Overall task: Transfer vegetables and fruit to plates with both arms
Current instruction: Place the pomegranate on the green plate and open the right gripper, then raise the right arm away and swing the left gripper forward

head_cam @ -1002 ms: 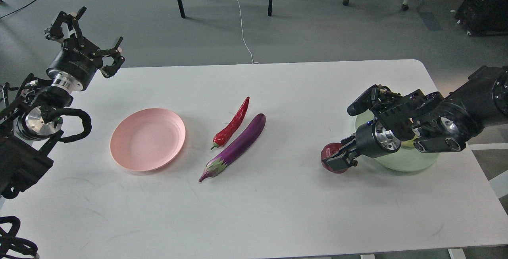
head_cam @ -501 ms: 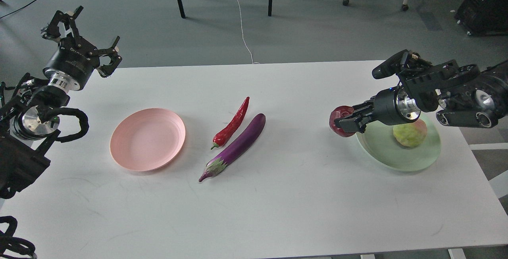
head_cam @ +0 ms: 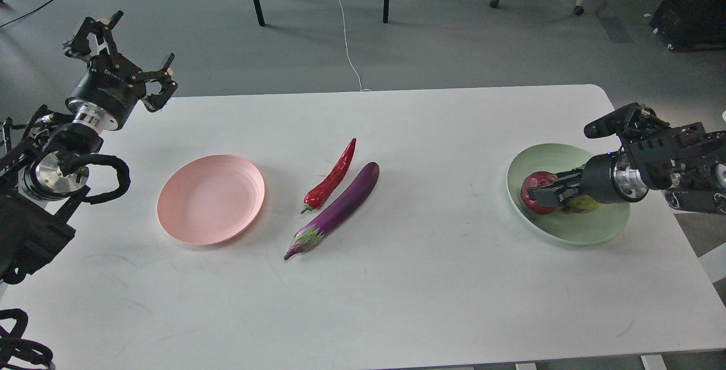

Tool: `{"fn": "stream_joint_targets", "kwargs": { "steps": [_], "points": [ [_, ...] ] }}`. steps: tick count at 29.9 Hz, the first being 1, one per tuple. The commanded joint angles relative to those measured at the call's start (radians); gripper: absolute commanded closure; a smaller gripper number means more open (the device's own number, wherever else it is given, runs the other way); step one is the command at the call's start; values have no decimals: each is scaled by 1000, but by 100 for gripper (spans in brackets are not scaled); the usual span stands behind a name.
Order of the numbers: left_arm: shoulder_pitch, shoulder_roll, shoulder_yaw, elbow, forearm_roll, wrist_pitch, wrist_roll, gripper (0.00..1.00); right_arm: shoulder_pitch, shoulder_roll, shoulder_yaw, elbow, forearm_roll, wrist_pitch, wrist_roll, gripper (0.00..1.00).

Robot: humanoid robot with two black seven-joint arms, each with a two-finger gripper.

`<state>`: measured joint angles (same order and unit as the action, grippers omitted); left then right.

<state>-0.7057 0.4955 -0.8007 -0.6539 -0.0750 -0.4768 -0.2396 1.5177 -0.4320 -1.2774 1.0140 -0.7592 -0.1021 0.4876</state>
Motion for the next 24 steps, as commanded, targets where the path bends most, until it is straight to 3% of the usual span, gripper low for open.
{"fn": "stream_joint_targets", "kwargs": {
  "steps": [1, 4, 13, 19, 24],
  "points": [
    [-1, 0, 0, 0, 0, -3, 0, 2, 6, -1, 15, 2, 4, -1, 1, 14],
    [-2, -5, -2, -1, 0, 1, -1, 2, 13, -13, 27, 3, 4, -1, 1, 6],
    [-8, 8, 0, -1, 1, 7, 5, 2, 22, -31, 108, -14, 17, -1, 1, 3],
    [-31, 61, 44, -38, 85, 6, 13, 2, -23, -151, 482, -8, 20, 4, 0, 3],
    [-49, 155, 139, -209, 294, 18, 8, 2, -172, -198, 850, -2, 20, 2, 0, 3]
  ]
}}
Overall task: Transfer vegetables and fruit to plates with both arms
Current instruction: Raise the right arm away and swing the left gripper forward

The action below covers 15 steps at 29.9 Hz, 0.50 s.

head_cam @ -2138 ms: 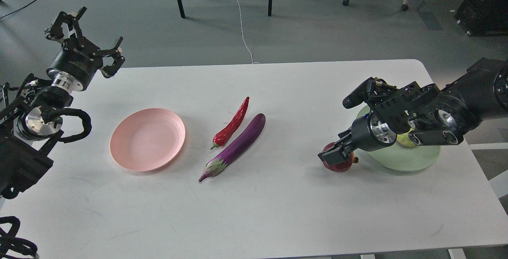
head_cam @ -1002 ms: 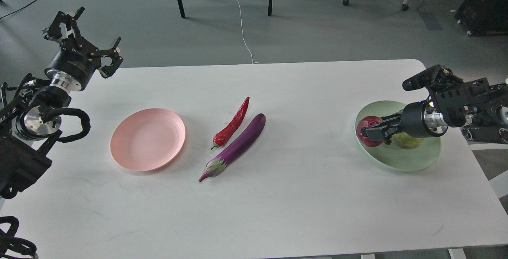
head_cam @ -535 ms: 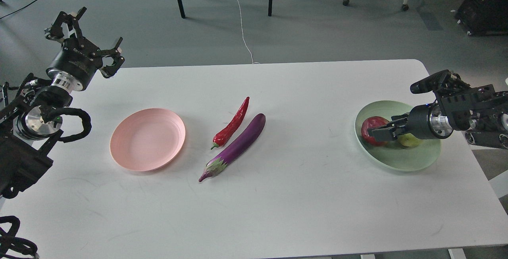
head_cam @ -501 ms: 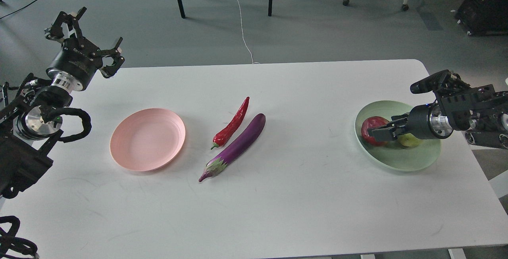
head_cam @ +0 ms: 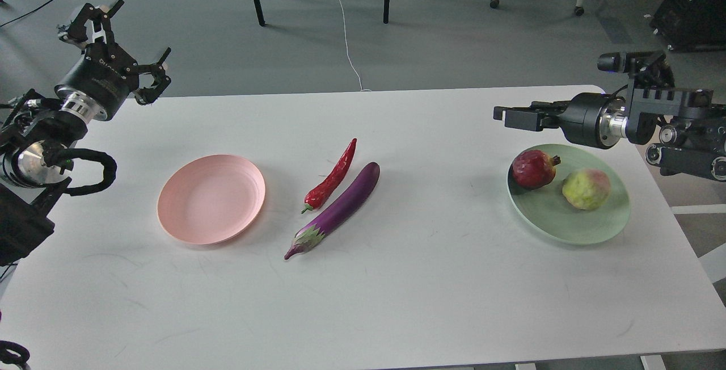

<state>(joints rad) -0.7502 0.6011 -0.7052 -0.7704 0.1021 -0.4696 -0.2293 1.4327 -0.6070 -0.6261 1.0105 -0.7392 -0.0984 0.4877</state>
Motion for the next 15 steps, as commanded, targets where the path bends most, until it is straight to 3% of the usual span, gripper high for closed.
{"fn": "stream_joint_targets", "kwargs": {
  "steps": [1, 8, 15],
  "points": [
    [-6, 64, 59, -131, 177, 17, -2, 2, -131, -33, 277, -1, 0, -1, 0, 3],
    [-24, 88, 76, -312, 854, 74, 2, 2, -362, -36, 760, -4, 1, -9, -1, 3],
    [-37, 75, 76, -421, 1286, 77, 1, 2, -535, -33, 1051, -4, 148, -4, 0, 3]
  ]
}}
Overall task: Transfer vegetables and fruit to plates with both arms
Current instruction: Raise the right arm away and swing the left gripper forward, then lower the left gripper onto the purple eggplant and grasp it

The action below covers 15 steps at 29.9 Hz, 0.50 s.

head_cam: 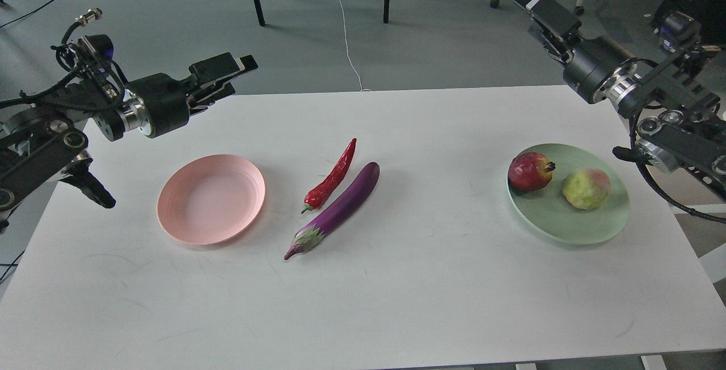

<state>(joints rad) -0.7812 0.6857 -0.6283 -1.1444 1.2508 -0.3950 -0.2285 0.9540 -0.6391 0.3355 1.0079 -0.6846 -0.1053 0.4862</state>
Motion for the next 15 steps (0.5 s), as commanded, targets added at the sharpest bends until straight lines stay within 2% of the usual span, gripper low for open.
{"fn": "stream_joint_targets", "kwargs": {
  "steps": [1, 5, 9, 15],
  "points": [
    [-3, -12, -1, -64, 183, 4, 0, 2, -73, -2, 115, -6, 155, 3, 2, 3],
    [11, -93, 7, -97, 396, 82, -2, 3, -112, -13, 168, -12, 393, 7, 3, 3],
    [8, -156, 109, -100, 534, 114, -2, 3, -144, -34, 207, -12, 532, 28, 3, 3],
    [-4, -181, 257, -127, 732, 163, 3, 3, -273, -47, 374, -12, 723, 214, 3, 3]
  ]
}}
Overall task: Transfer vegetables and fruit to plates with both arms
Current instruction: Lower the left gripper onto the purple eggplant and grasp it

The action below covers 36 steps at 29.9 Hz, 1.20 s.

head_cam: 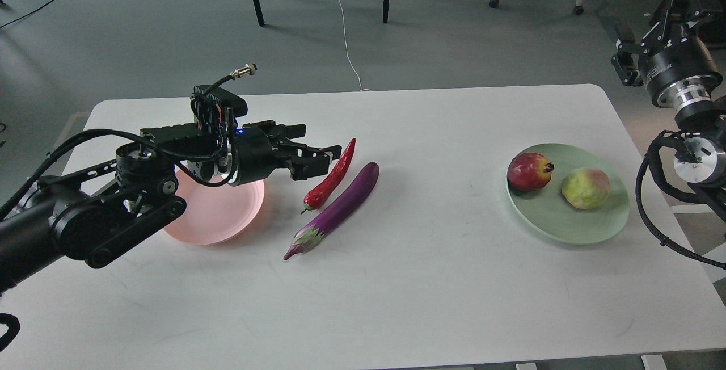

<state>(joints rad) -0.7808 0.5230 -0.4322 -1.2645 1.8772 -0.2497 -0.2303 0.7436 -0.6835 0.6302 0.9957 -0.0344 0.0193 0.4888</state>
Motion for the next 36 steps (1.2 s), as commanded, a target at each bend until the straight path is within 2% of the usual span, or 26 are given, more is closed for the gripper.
{"fn": "stream_joint_targets", "kwargs": {
  "steps": [1, 2, 7, 9, 19, 20, 22, 28, 36],
  "points": [
    [-3, -38, 69, -7, 155, 21, 15, 3, -93, -2, 118, 0, 86, 129, 0, 3],
    [1, -52, 70, -4, 181, 23, 28, 3, -111, -2, 141, 0, 90, 149, 0, 2],
    [11, -130, 110, 0, 230, 23, 141, 3, -234, 10, 250, -5, 97, 309, 0, 2],
    [11, -147, 142, 0, 230, 24, 160, 6, -256, 18, 253, -5, 97, 344, 0, 2],
    [26, -182, 204, 68, 304, 26, 160, 15, -259, 10, 255, 3, 97, 358, 0, 2],
    [29, -182, 211, 68, 304, 26, 161, 18, -259, 10, 255, 3, 97, 358, 0, 2],
    [34, -181, 216, 68, 304, 26, 161, 30, -257, 10, 255, 3, 97, 358, 0, 2],
    [48, -181, 216, 112, 304, 26, 161, 40, -259, 15, 250, 1, 96, 360, 0, 2],
    [49, -167, 207, 102, 304, 30, 138, 77, -256, 10, 253, 3, 96, 363, 0, 2]
  ]
}}
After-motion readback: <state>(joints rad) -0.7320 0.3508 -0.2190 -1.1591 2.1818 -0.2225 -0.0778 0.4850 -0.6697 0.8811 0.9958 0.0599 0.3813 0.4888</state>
